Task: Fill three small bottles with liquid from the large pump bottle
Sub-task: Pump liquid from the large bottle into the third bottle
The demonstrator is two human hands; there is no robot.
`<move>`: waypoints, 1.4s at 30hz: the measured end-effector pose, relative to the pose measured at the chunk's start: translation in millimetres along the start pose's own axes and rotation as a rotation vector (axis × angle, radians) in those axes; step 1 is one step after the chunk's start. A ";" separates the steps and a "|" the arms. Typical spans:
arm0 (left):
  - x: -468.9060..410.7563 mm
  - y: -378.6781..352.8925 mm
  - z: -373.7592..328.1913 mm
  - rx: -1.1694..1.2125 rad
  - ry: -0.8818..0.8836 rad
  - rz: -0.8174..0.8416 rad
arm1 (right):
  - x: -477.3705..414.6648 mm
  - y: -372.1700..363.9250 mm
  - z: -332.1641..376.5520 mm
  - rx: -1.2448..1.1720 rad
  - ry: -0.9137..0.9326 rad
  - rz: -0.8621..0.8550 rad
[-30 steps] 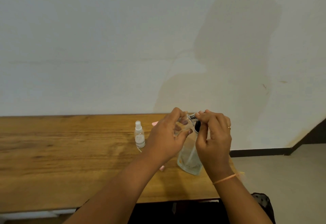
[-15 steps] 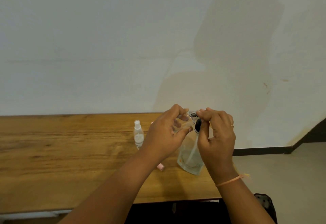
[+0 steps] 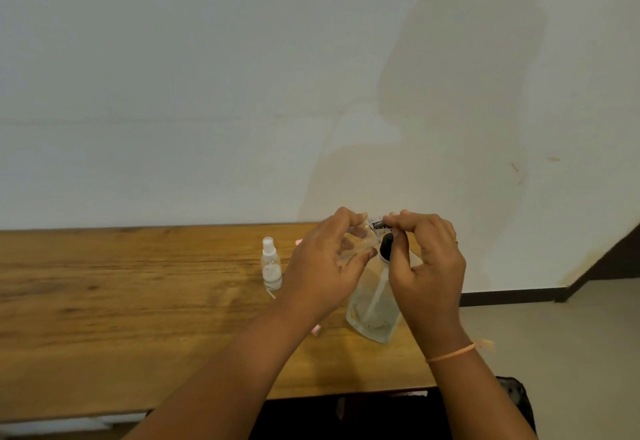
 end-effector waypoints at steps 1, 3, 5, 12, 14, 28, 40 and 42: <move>-0.8 0.3 -0.3 -0.005 -0.001 0.002 | -0.4 -0.4 -1.2 -0.005 -0.004 0.004; -2.2 -0.6 0.8 -0.006 0.013 0.019 | 0.3 -1.0 -3.0 -0.002 -0.002 0.001; -3.3 -3.4 3.7 -0.036 0.041 0.055 | 3.1 -2.6 -3.9 0.009 0.016 -0.007; -2.1 -7.3 10.2 -0.068 0.091 0.082 | 6.6 -4.8 -5.5 0.007 0.012 -0.016; -0.6 -6.0 8.1 -0.042 0.068 0.064 | 5.3 -2.9 -4.0 -0.005 0.001 -0.019; -5.4 -6.7 2.2 -0.123 0.036 0.095 | 7.8 -7.3 -6.4 0.017 0.023 0.011; -6.5 1.8 -4.5 -0.024 -0.014 0.074 | -1.8 -0.7 1.7 0.045 0.053 -0.001; -8.2 -1.0 -2.4 -0.026 0.013 0.093 | -1.6 -2.5 -0.9 0.042 0.058 -0.008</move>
Point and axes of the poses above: each hand's wrist, its own x-axis away from the middle knuckle, its own y-axis out of the back of the hand, z = x × y, the point moved 10 cm from there along -x, towards the middle knuckle, and after that the axes turned 10 degrees about x, right-handed, at the moved point
